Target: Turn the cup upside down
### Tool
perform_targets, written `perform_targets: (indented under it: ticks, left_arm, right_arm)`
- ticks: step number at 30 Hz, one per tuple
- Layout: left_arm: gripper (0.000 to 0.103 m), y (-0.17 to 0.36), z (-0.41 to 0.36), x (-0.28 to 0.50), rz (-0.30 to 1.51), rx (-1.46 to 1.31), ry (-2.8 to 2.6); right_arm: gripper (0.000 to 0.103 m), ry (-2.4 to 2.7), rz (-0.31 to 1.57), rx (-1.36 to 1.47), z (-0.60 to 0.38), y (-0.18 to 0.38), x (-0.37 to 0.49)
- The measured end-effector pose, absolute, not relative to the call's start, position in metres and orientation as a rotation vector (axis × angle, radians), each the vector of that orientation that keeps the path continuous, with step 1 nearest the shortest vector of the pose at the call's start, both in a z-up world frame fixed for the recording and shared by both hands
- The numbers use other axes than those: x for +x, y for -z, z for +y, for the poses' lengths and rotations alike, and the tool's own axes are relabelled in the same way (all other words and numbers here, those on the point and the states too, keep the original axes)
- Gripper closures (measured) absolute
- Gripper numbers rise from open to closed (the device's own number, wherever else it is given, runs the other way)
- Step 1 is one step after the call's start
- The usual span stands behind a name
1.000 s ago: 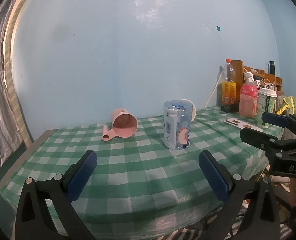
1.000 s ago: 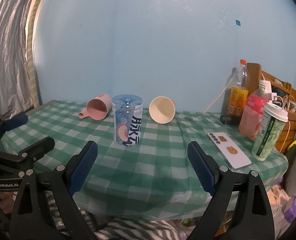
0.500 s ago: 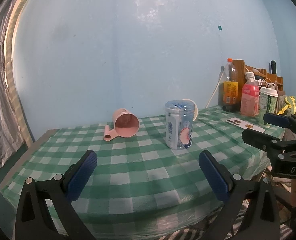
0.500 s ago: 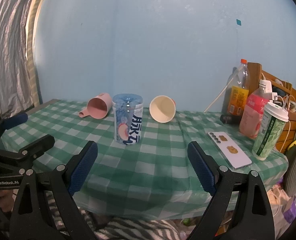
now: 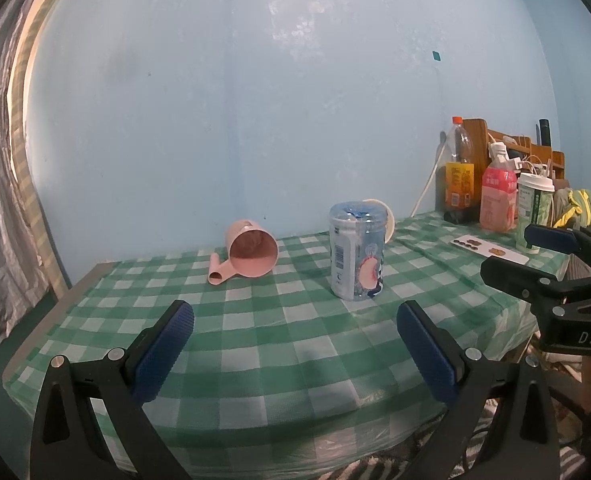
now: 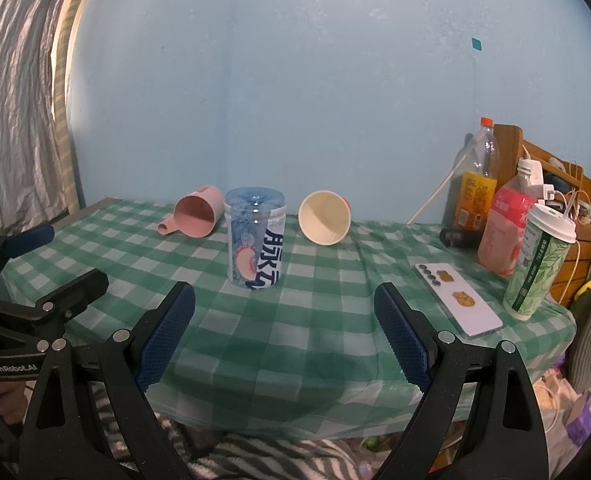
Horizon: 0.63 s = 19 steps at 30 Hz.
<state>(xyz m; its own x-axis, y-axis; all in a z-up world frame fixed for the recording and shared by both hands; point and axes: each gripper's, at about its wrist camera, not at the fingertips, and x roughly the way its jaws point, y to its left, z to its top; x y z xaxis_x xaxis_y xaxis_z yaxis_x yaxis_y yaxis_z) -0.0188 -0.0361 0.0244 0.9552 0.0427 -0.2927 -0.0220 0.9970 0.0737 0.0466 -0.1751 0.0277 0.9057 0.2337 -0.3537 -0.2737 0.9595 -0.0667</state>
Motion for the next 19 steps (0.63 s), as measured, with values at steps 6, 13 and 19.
perform_targets:
  ticks: [6, 13, 19]
  left_arm:
    - [0.0, -0.0242, -0.0345, -0.0183, 0.301, 0.068, -0.031]
    - [0.0, -0.0218, -0.0344, -0.0165, 0.318, 0.073, -0.017]
    - [0.0, -0.0206, -0.0329, -0.0133, 0.332, 0.064, -0.011]
  right_arm:
    - [0.013, -0.263, 0.352, -0.115, -0.1748, -0.0277, 0.0467]
    - [0.013, -0.263, 0.36, -0.118, -0.1732, -0.0272, 0.0477]
    - [0.013, -0.263, 0.362, -0.117, -0.1733, -0.0271, 0.0478]
